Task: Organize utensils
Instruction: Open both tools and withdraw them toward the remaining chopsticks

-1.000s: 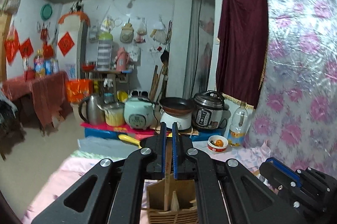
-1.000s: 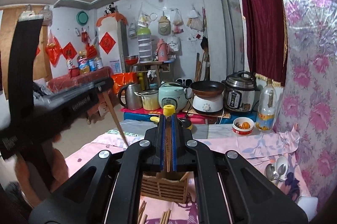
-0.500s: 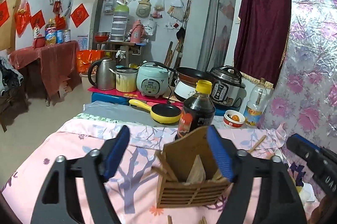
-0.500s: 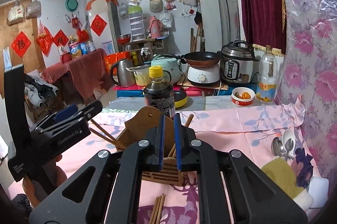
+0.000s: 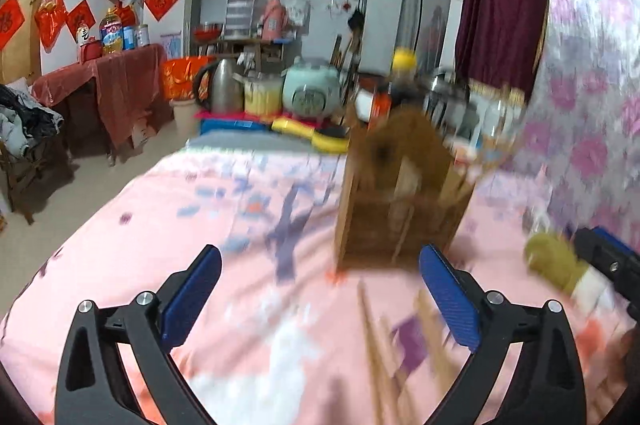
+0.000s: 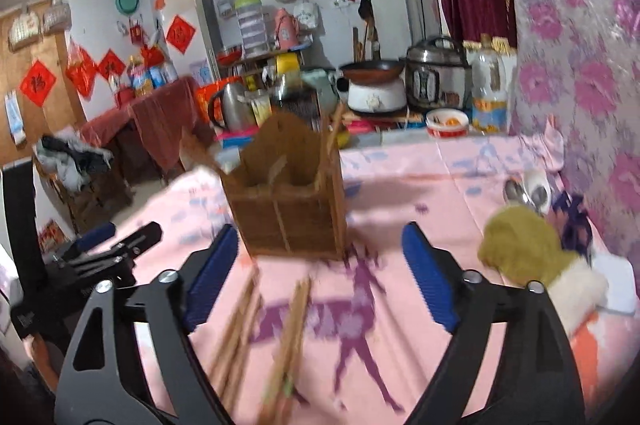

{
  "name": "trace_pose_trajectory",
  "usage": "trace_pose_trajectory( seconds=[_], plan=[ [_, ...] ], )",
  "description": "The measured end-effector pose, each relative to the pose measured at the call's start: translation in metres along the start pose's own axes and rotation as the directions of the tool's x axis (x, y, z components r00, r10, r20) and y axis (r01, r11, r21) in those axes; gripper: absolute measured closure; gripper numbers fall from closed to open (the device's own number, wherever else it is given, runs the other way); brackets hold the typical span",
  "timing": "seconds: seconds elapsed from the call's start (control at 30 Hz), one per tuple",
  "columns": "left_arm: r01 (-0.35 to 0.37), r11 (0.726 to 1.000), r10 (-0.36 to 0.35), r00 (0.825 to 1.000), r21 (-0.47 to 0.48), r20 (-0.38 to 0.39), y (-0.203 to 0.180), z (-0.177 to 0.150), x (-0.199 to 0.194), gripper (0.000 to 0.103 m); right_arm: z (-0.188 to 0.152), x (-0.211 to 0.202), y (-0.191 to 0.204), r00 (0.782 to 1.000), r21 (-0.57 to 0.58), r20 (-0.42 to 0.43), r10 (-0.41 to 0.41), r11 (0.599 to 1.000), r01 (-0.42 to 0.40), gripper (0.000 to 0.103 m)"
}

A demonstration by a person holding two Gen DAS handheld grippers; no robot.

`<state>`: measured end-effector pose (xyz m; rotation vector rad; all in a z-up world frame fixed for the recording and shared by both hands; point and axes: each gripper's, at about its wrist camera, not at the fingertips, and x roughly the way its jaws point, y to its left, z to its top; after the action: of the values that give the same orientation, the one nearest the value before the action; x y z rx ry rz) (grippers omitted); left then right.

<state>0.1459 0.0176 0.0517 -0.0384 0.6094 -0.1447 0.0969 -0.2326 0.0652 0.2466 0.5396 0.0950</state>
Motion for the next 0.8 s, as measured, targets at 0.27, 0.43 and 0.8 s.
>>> trace_pose_trajectory(
  seconds=[0.27, 0.43, 0.8],
  plan=[
    [-0.086, 0.988, 0.108, 0.978, 0.129, -0.179, 0.006, -0.068, -0.009, 0.006, -0.069, 0.003, -0.010, 0.976, -0.022, -0.216, -0.015, 1.000, 0.010, 0.013],
    [-0.069, 0.993, 0.091, 0.966, 0.101, -0.240, 0.016, -0.082, -0.009, 0.006, -0.082, 0.016, 0.000, 0.952, -0.063, -0.306, -0.005, 0.998, -0.015, 0.013],
    [-0.066, 0.995, 0.087, 0.946, 0.077, -0.314, 0.019, -0.079, 0.006, 0.006, -0.093, 0.037, -0.002, 0.905, -0.081, -0.426, -0.005, 0.996, -0.033, 0.021]
  ],
)
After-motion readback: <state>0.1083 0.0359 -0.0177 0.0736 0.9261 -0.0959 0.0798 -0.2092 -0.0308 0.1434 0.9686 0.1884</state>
